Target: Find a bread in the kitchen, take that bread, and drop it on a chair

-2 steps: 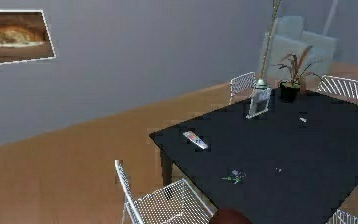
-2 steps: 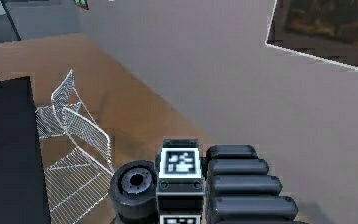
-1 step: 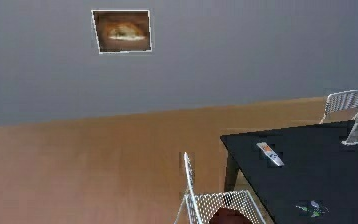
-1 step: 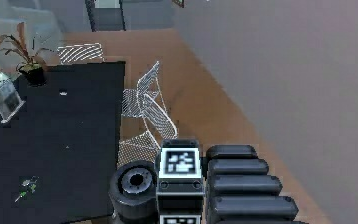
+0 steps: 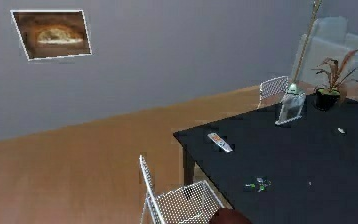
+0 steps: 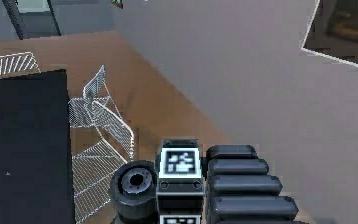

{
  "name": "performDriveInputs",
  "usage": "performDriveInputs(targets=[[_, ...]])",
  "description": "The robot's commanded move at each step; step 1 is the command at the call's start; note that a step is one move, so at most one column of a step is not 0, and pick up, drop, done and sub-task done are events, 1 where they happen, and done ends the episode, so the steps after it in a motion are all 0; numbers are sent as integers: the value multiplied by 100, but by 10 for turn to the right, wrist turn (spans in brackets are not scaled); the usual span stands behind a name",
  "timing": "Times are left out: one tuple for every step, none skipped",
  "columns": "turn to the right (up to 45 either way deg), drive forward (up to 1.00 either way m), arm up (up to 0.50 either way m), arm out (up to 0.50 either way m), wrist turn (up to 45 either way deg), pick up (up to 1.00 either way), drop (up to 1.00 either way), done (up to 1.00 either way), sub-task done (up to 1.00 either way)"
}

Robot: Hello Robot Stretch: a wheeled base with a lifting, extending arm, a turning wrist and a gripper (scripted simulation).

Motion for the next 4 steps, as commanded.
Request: performDriveInputs(targets=[[0,20,0,0,0,0,0,0,0],[-30,0,0,0,0,0,0,0,0],[30,0,0,0,0,0,0,0,0],[-60,0,0,0,0,0,0,0,0]])
